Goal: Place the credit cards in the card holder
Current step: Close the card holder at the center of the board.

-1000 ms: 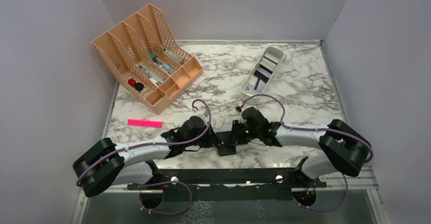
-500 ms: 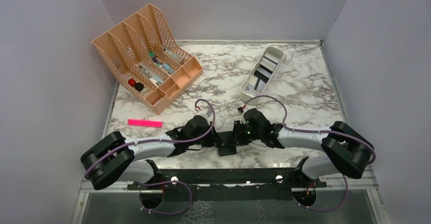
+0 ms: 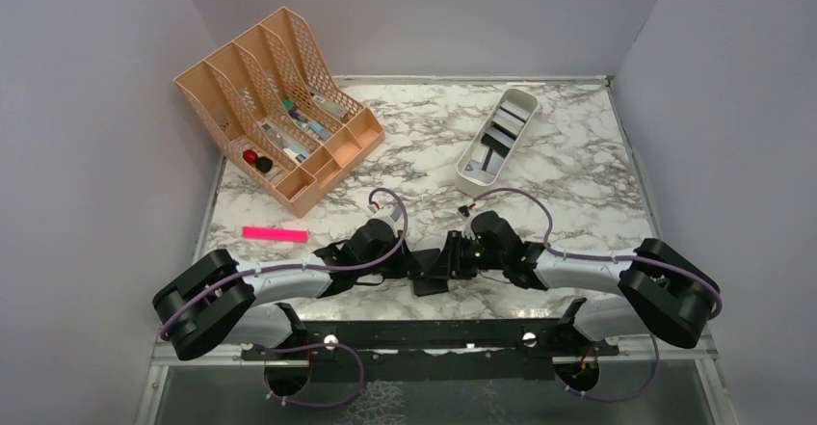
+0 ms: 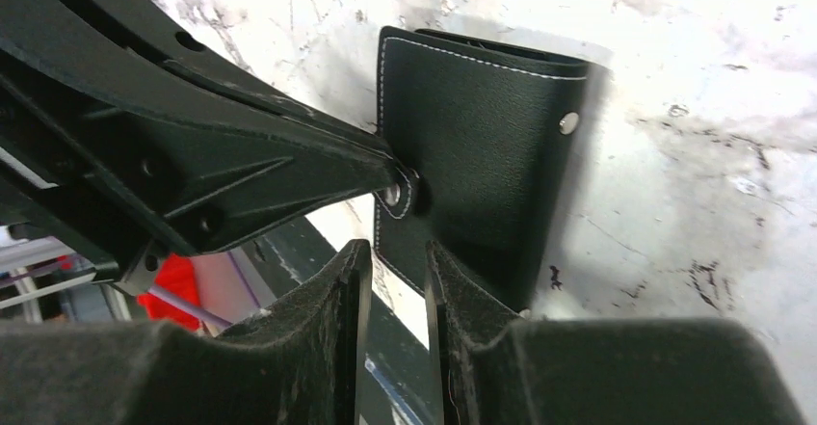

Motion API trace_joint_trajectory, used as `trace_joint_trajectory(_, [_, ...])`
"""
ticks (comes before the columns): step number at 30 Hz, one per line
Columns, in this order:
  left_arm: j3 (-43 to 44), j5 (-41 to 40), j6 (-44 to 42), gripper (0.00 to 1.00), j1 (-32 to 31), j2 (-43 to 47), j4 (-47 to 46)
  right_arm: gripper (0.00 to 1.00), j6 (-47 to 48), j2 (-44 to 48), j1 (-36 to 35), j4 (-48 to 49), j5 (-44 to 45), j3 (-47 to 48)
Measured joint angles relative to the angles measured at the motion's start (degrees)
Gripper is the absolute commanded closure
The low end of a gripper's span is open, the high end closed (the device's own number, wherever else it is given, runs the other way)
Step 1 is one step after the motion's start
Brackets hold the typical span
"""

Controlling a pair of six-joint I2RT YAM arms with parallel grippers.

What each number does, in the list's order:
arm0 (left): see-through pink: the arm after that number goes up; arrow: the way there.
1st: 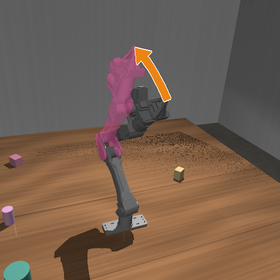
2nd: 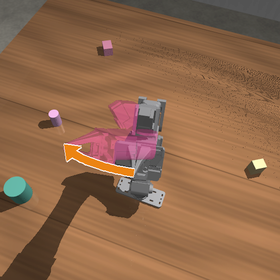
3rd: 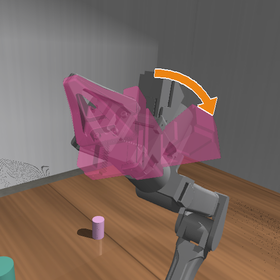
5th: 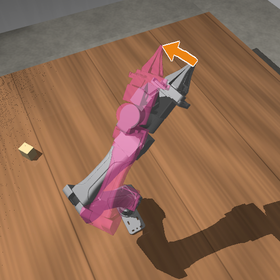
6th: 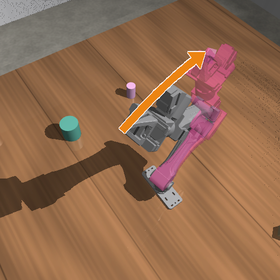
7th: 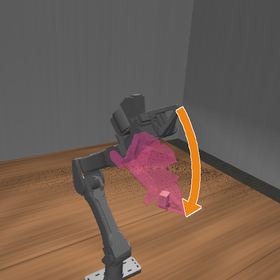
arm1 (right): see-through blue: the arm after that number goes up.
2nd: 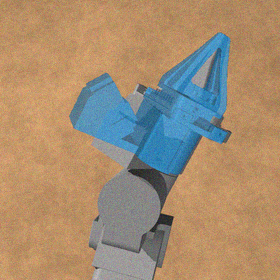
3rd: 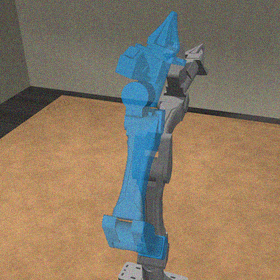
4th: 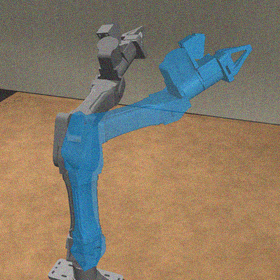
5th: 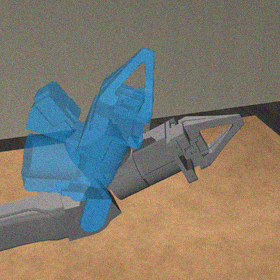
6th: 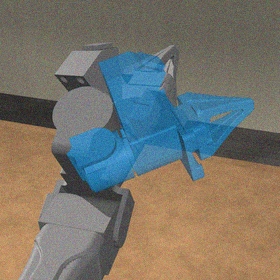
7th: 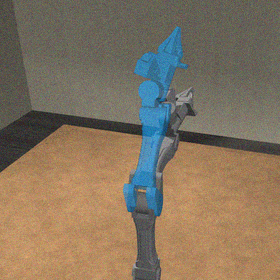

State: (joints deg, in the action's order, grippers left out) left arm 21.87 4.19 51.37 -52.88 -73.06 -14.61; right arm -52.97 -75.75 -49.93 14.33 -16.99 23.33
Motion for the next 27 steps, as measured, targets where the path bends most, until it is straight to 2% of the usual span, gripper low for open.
trace_joint_trajectory(10, [0.0,-1.0,0.0,1.0,0.0,0.5,0.6,0.7,-5.0,-2.4,0.0,5.7,-0.7,-1.7])
trace_joint_trajectory(27, [-0.2,-1.3,0.0,1.0,0.0,0.8,0.5,0.73,-6.2,-5.7,-1.3,9.9,-0.8,-1.3])
